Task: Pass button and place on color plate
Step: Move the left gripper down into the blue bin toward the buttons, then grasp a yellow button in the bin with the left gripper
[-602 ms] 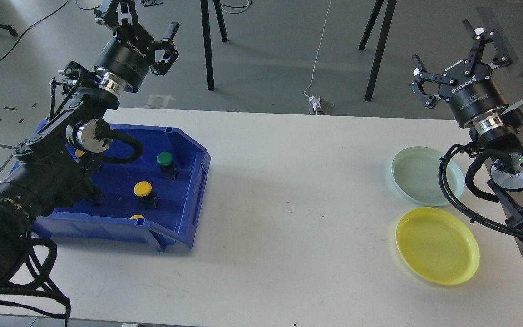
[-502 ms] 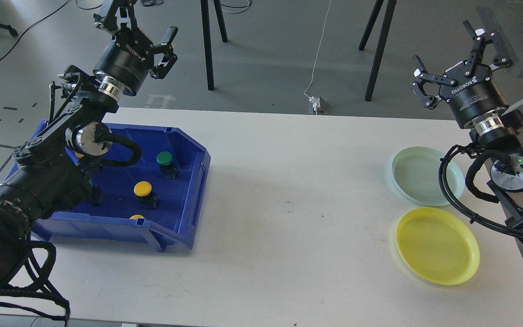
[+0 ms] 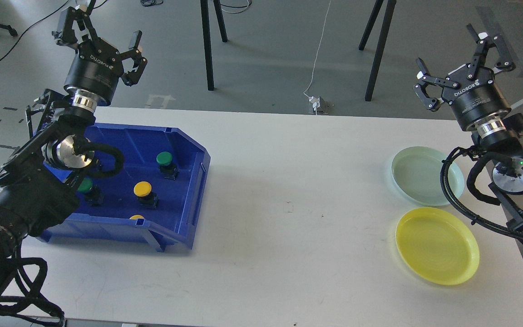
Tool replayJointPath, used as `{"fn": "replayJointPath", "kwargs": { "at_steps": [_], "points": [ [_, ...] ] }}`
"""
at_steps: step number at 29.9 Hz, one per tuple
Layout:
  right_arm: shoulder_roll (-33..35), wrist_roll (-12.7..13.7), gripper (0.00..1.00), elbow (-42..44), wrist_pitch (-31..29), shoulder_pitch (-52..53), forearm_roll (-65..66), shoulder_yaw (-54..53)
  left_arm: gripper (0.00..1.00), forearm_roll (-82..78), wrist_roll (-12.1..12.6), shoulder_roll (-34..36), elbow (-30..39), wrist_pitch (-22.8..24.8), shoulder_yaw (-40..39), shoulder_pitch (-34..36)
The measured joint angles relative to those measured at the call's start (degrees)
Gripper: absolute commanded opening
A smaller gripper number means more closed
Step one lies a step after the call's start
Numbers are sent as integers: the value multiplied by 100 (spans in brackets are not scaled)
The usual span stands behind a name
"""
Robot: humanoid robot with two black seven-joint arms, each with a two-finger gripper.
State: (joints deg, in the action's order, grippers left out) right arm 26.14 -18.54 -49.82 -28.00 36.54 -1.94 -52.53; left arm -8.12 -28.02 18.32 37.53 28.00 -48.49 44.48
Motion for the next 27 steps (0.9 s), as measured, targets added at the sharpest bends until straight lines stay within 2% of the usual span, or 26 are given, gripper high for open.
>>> {"fn": "replayJointPath", "kwargs": {
  "at_steps": [4, 8, 14, 20, 24, 27],
  "points": [
    [-8, 0, 99, -10, 0, 8, 0, -136, 100, -221, 2, 548, 1165, 0, -301, -331],
    [-3, -1, 99, 0, 0, -33, 0, -223, 100, -1689, 3, 1499, 2307, 0, -248, -449],
    [7, -9, 99, 26, 0, -222, 0, -236, 100, -4726, 5, 3110, 3622, 4, 1080, -330],
    [8, -9, 99, 24, 0, -358, 0, -229, 99, -7113, 2, 4075, 3875, 0, 2562, 280],
    [2, -9, 99, 24, 0, -473, 0, -229, 99, -8544, 1, 4206, 3746, 1, 3020, 354],
    [-2, -8, 99, 25, 0, -538, 0, -229, 99, -8988, 2, 4153, 3410, 0, 3105, 310]
  ]
}}
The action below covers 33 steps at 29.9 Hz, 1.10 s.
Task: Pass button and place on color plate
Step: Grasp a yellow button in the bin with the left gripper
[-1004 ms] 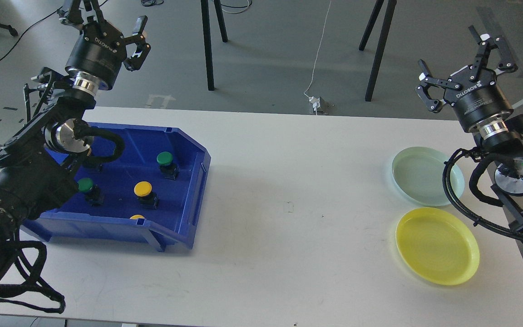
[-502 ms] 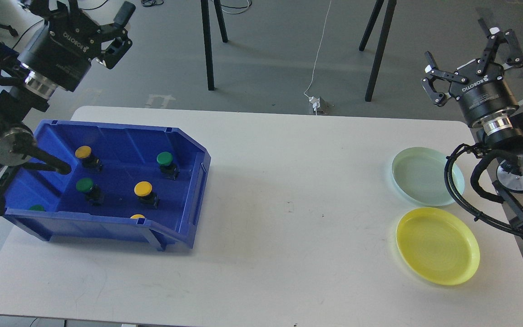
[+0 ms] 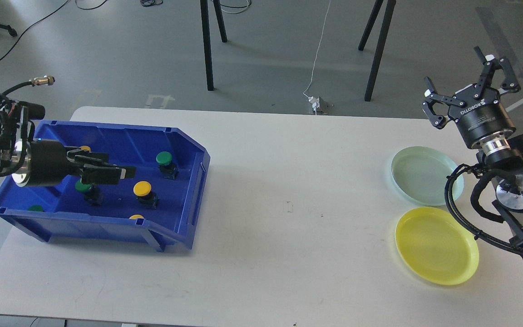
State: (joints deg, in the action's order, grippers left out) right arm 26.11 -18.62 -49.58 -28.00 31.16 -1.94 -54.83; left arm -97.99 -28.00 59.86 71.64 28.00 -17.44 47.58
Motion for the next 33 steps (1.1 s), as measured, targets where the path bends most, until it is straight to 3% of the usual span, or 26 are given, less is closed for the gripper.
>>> {"fn": "replayJointPath", "kwargs": {
  "at_steps": [15, 33],
  "points": [
    [82, 6, 99, -45, 0, -210, 0, -4, 99, -151, 0, -1362, -1625, -1, 262, -38],
    [92, -1, 99, -18, 0, -291, 1, -10, 99, -141, 0, -1929, -2058, -1, 286, -35]
  ]
}}
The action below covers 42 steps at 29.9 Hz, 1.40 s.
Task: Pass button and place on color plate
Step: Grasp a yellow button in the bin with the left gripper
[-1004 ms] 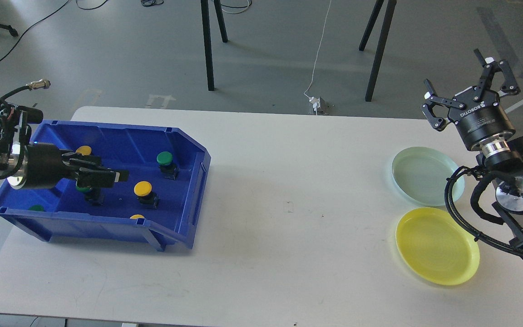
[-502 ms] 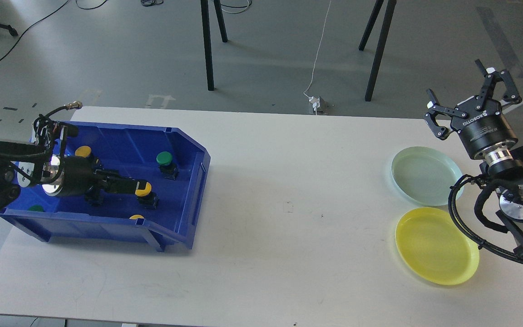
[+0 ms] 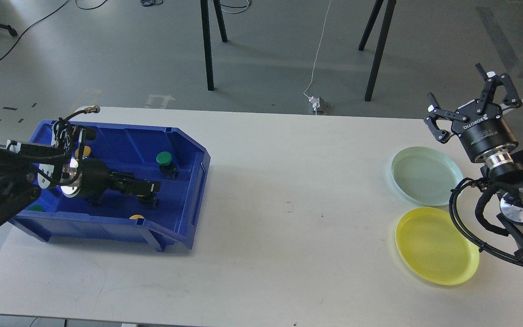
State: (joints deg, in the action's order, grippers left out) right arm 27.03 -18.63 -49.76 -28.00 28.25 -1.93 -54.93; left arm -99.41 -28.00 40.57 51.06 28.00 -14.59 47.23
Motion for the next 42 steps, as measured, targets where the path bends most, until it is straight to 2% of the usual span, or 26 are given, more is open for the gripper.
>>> {"fn": "replayJointPath", "kwargs": {
  "at_steps": [9, 19, 39, 42],
  "points": [
    [22, -1, 99, 11, 0, -63, 0, -35, 99, -5, 0, -336, -383, 0, 17, -4],
    [23, -1, 99, 7, 0, -101, 0, -36, 97, 15, 0, -450, -657, 0, 510, -3],
    [21, -1, 99, 1, 0, -232, 0, -53, 97, 70, 0, -588, -923, 1, 512, 60],
    [21, -1, 99, 1, 0, -232, 0, -54, 94, 75, 0, -620, -957, 1, 513, 60]
  ]
}}
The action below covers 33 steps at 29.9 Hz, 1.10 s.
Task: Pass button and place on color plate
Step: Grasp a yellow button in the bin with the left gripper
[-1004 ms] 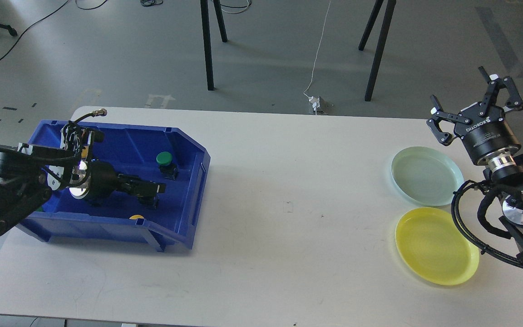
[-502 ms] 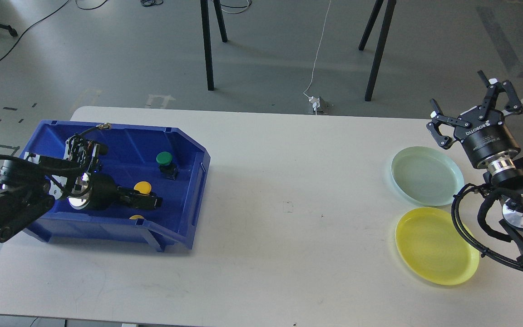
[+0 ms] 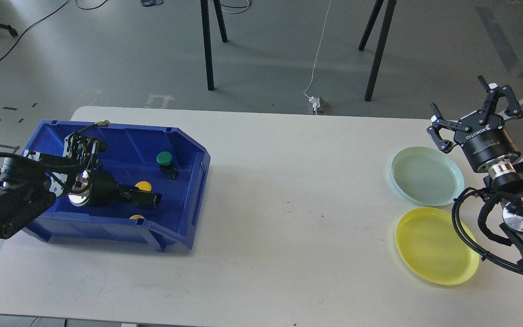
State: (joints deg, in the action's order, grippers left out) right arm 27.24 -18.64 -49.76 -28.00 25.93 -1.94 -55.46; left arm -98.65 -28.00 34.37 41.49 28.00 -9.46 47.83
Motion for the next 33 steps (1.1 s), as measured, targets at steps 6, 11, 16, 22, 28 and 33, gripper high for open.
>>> {"fn": "replayJointPath", "kwargs": {
  "at_steps": [6, 11, 16, 22, 28, 33],
  "points": [
    [0, 0, 99, 0, 0, -14, -2, 0, 92, 4, 0, -169, -269, 0, 4, 8],
    [0, 0, 99, 1, 0, -25, -4, 0, 92, 5, 0, -199, -331, 0, -2, 8],
    [0, -1, 99, 1, 0, -55, -3, 0, 86, 18, 0, -246, -365, 0, -11, 8],
    [0, -6, 99, 1, 0, -61, -1, 0, 82, 26, 0, -313, -485, 0, -21, 18],
    [1, -9, 99, 1, 0, -70, -1, 0, 69, 31, 0, -316, -493, 0, -23, 47],
    [1, -9, 99, 1, 0, -75, -2, 0, 56, 31, 0, -317, -493, 0, -20, 56]
  ]
}}
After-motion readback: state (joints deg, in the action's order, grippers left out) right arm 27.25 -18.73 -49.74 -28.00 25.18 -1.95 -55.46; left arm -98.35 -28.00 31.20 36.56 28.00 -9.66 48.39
